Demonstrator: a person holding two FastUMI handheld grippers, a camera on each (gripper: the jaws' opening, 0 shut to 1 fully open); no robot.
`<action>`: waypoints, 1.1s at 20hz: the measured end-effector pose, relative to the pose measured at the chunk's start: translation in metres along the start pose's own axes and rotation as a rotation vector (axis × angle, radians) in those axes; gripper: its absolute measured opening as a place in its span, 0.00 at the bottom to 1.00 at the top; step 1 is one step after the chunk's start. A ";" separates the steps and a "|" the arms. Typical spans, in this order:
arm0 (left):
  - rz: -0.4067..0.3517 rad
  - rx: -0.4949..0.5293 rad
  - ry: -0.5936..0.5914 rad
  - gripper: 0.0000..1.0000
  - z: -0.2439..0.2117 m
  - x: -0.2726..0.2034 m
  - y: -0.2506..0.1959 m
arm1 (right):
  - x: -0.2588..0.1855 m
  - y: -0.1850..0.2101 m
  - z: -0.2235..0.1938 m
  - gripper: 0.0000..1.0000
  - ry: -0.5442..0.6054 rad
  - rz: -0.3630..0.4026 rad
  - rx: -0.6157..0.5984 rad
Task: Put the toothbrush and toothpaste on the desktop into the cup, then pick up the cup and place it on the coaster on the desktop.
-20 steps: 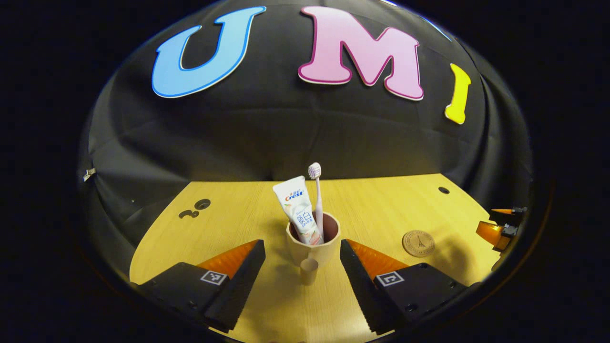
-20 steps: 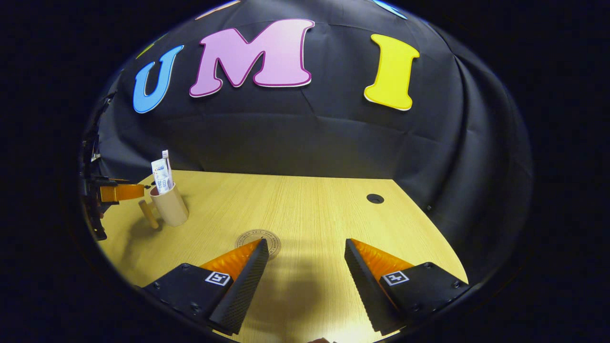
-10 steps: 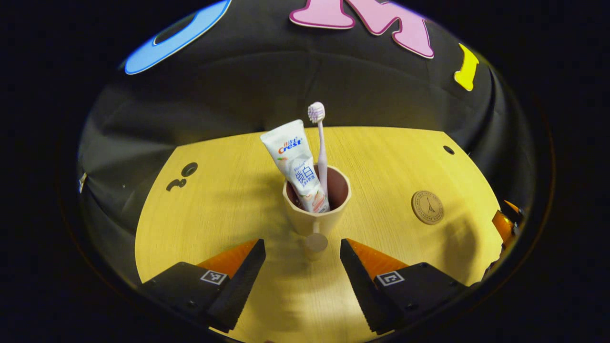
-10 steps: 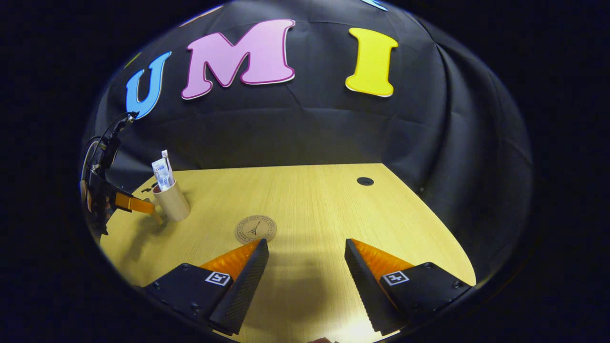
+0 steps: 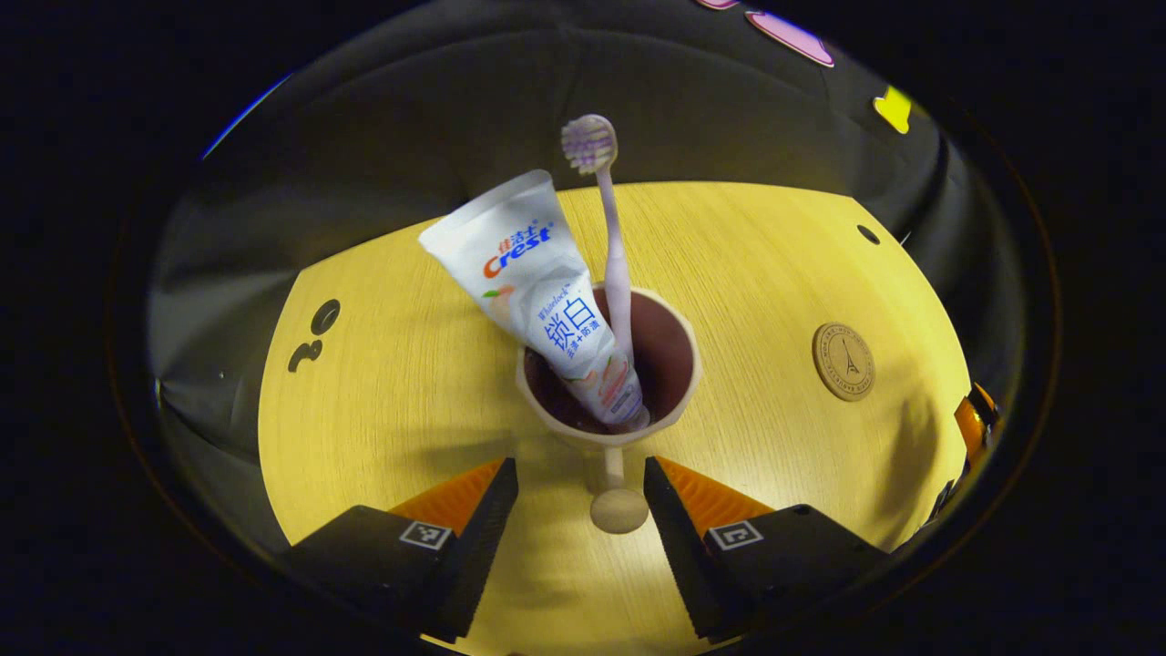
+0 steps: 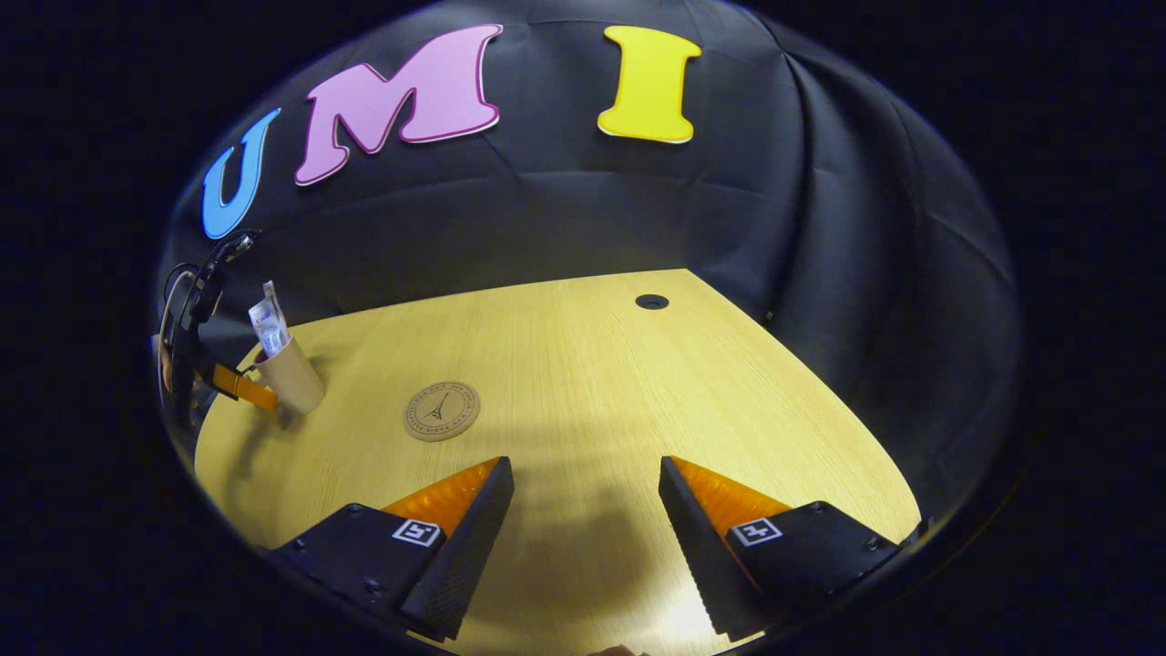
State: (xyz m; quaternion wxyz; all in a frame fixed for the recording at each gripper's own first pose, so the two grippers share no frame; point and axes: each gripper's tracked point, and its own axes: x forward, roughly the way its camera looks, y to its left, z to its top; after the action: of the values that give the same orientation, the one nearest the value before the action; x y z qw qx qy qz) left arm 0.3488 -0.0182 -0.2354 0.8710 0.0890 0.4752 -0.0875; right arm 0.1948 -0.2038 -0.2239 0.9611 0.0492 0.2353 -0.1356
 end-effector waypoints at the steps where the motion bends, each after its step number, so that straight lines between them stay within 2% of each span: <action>1: 0.000 0.003 0.013 0.86 0.001 0.001 -0.001 | 0.001 -0.004 0.000 0.98 0.004 -0.009 0.006; 4: -0.013 0.005 0.040 0.71 0.004 0.003 -0.005 | 0.006 -0.007 -0.003 0.98 0.006 -0.023 0.025; 5: -0.015 0.010 0.052 0.69 0.004 0.004 -0.006 | 0.006 -0.008 -0.002 0.98 0.006 -0.025 0.026; 6: -0.022 0.013 0.069 0.57 0.003 0.005 -0.009 | 0.006 -0.009 -0.003 0.98 0.006 -0.028 0.026; 10: -0.030 0.006 0.124 0.30 -0.001 0.005 -0.014 | 0.005 -0.010 -0.006 0.97 0.013 -0.023 0.028; 11: -0.032 0.000 0.129 0.34 -0.001 0.005 -0.014 | 0.004 -0.010 -0.007 0.97 0.015 -0.021 0.027; 12: -0.033 -0.009 0.127 0.28 -0.001 0.005 -0.015 | 0.002 -0.010 -0.007 0.97 0.016 -0.019 0.026; 16: -0.052 -0.025 0.086 0.18 0.003 0.002 -0.017 | -0.001 -0.014 -0.007 0.98 0.012 -0.019 0.018; 22: -0.084 -0.028 0.034 0.16 0.008 0.001 -0.018 | -0.005 -0.014 -0.002 0.98 0.002 -0.009 0.013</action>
State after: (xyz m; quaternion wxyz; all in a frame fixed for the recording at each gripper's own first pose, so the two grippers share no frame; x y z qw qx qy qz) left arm 0.3512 -0.0378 -0.2338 0.8595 0.0583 0.4945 -0.1159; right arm 0.1852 -0.2161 -0.2235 0.9599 0.0545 0.2358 -0.1415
